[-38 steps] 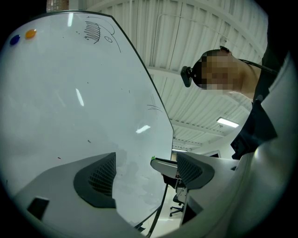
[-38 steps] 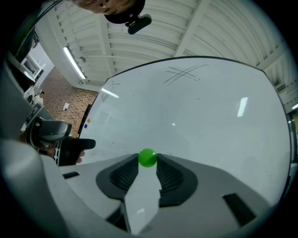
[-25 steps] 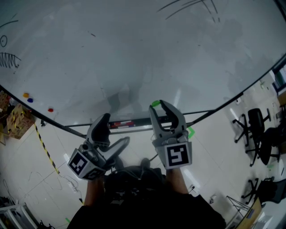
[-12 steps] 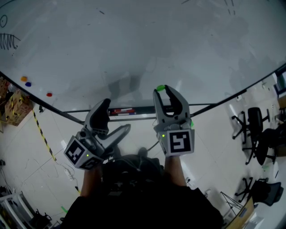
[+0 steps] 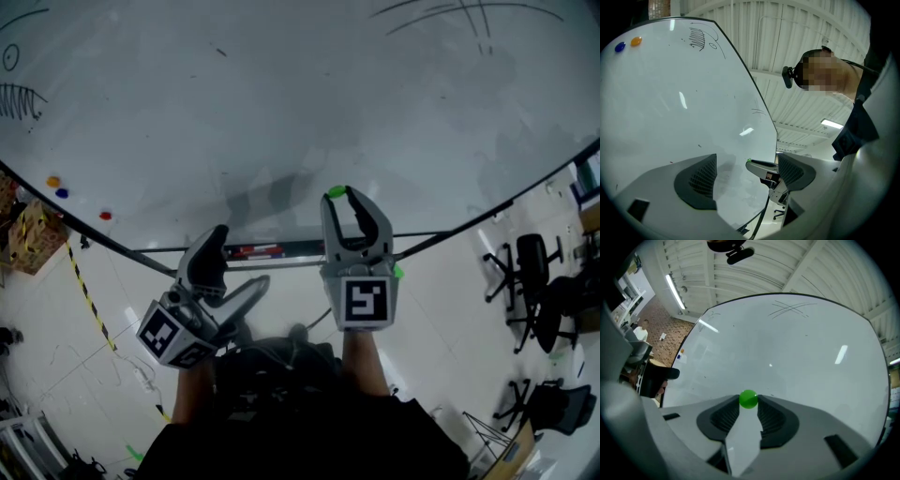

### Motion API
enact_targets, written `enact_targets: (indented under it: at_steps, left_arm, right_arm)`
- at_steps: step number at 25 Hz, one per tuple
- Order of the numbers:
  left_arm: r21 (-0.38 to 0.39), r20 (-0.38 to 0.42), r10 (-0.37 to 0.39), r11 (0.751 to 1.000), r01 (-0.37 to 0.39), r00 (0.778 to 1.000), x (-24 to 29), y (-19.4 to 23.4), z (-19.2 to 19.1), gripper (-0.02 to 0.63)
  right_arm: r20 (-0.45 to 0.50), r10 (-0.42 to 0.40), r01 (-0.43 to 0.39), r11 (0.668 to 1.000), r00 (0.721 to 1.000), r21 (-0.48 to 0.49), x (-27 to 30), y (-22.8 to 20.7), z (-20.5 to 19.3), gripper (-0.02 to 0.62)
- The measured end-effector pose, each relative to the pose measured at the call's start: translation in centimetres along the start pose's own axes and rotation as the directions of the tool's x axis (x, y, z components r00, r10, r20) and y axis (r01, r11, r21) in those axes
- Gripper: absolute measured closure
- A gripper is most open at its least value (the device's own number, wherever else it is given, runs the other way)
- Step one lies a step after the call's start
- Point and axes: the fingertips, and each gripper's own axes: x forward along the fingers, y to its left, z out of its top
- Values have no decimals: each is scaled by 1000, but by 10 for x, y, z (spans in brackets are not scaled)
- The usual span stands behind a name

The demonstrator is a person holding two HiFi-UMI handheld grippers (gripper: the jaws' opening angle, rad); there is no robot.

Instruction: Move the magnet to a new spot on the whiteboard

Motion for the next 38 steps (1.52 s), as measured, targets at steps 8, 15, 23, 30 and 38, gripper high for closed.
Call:
enact_targets:
  at_steps: [8, 15, 23, 30, 38]
  left_arm:
    - [0, 0, 9, 1000, -9, 1000, -2, 9, 1, 201]
    - [6, -1, 4, 1000, -4, 1000, -2, 13, 1, 201]
    - [10, -10, 5, 1000, -5, 1000, -3, 14, 2, 201]
    - [12, -19, 1, 1000, -1, 1000, -1, 12, 0, 201]
    - [16, -37, 4, 1000, -4, 999, 5, 2, -1, 201]
  right_arm:
    - [-46, -75, 68, 990, 996, -124, 23, 4, -3, 443]
    - [-24, -139, 132, 972, 990, -197, 37, 6, -1, 443]
    - [-11, -165, 160, 968, 986, -195, 38, 4, -1, 442]
    - [-3, -130, 129, 984, 991, -124, 36, 4, 0, 437]
    - [37, -12, 10, 998, 999, 59, 15, 2, 5, 437]
